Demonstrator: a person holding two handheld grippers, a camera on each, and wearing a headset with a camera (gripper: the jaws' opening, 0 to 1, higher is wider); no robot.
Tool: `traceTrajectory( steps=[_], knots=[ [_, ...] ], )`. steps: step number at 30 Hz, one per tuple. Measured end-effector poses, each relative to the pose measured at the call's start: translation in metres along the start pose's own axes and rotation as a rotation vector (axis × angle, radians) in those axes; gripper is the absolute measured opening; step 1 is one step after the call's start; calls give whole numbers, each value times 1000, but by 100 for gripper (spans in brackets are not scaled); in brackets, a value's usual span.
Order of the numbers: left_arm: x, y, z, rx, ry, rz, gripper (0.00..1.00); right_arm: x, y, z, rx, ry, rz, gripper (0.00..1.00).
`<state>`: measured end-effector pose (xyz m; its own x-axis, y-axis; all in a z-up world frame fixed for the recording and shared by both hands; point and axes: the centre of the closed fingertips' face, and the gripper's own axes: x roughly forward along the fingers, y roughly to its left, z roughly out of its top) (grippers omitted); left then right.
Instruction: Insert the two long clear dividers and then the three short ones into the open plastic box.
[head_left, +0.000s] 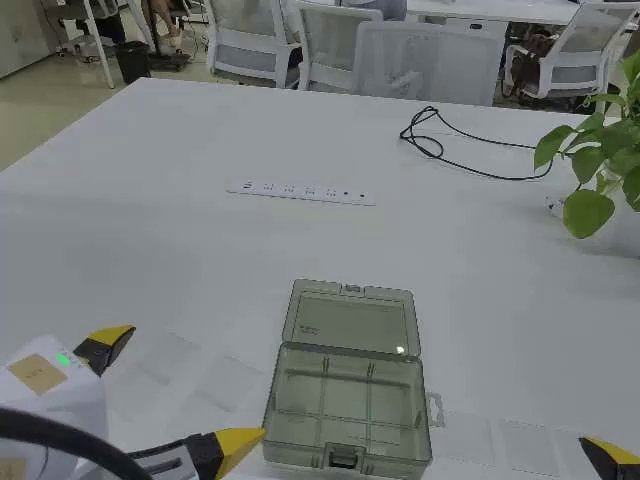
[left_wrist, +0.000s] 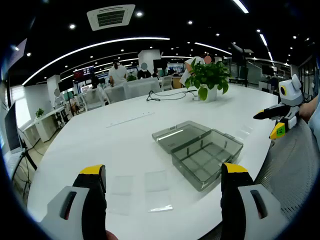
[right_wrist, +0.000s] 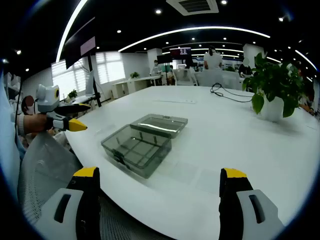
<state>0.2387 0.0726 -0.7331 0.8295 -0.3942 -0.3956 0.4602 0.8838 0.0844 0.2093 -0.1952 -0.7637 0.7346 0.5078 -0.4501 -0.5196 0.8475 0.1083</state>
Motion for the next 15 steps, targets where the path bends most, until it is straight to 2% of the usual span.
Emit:
traceTrajectory(
  steps=[5,10,15],
  knots=[
    [2,-4,-6,-5,32,-24,100,-1,-5,4,19,-6,-5,100],
    [2,-2,-8,-44,43,-33,100,0,-6,9,-1,-6,5,100],
    [2,0,-10,-75,46,-32,100,-1,-14,11,18,-12,3,100]
  ],
)
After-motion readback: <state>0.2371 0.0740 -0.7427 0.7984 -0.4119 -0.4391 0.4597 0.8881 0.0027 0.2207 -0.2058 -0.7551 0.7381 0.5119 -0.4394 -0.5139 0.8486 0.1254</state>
